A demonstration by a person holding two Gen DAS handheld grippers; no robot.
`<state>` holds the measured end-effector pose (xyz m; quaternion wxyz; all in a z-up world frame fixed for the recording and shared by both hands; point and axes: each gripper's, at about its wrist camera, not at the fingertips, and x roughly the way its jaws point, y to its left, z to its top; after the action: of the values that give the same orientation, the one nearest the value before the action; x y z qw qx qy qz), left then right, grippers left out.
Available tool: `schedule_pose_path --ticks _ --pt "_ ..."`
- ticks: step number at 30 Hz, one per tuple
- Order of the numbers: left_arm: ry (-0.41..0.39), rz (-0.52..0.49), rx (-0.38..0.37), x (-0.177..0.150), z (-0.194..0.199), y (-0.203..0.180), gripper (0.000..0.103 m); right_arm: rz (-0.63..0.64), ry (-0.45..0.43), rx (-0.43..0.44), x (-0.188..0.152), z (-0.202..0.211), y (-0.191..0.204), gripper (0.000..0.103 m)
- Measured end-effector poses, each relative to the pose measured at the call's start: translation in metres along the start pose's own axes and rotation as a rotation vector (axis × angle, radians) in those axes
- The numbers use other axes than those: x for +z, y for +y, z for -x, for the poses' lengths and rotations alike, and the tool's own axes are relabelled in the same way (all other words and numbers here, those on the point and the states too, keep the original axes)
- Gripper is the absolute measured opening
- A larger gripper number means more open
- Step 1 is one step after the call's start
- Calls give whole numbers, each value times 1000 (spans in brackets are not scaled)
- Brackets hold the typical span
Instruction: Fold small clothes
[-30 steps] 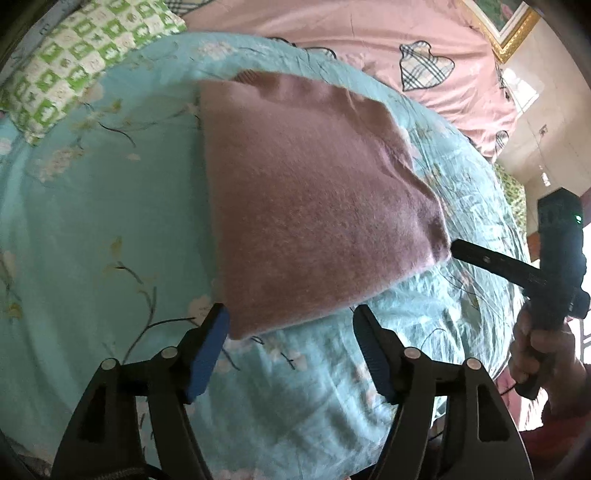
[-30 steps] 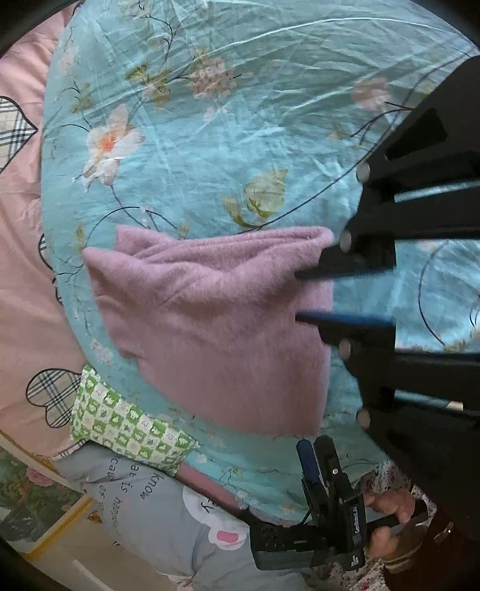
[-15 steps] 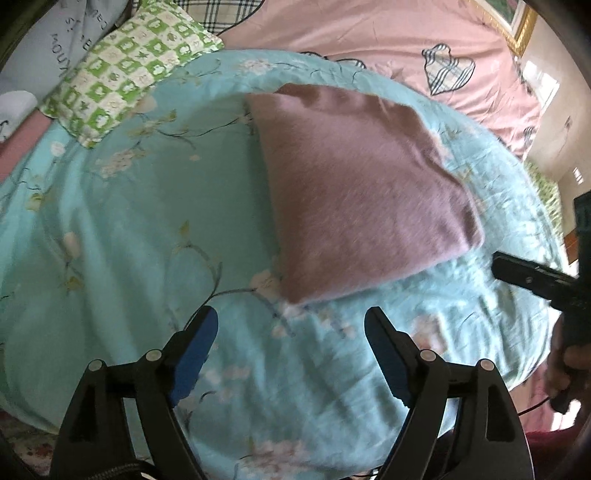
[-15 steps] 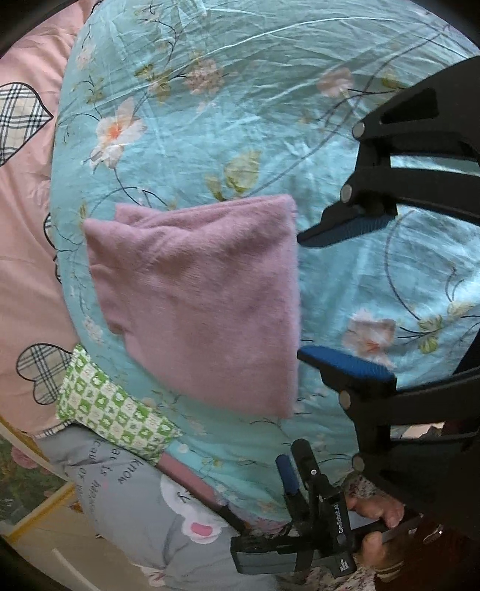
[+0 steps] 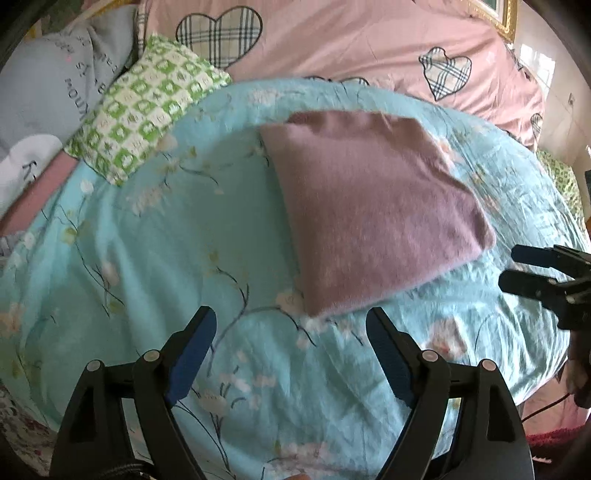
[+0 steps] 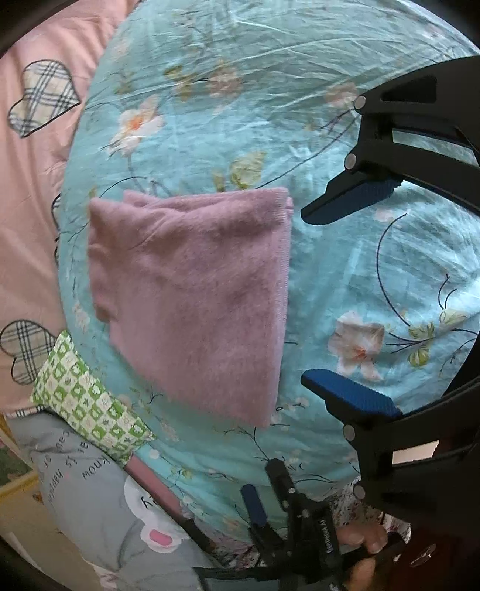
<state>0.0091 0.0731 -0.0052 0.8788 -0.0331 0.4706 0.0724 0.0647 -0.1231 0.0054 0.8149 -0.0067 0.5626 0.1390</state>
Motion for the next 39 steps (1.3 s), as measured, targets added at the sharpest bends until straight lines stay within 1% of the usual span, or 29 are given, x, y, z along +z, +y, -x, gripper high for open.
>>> schedule_pose_path --ticks 4,8,13,17,27,39 --pt "-21 -5 17 14 6 2 85 30 -30 -10 10 9 6 85" --pt "-20 -8 34 26 7 1 86 42 -66 -10 22 20 9 87" --pt "-8 1 43 34 2 -2 87 46 -87 -19 32 22 10 92" --pt "12 -19 55 38 -8 -9 87 28 -73 -17 35 14 7 93" --pt "53 -34 53 37 -29 -18 87 17 -8 -19 34 -18 4 93" --pt "51 -23 45 49 -37 -18 87 34 4 -3 48 -31 8 93"
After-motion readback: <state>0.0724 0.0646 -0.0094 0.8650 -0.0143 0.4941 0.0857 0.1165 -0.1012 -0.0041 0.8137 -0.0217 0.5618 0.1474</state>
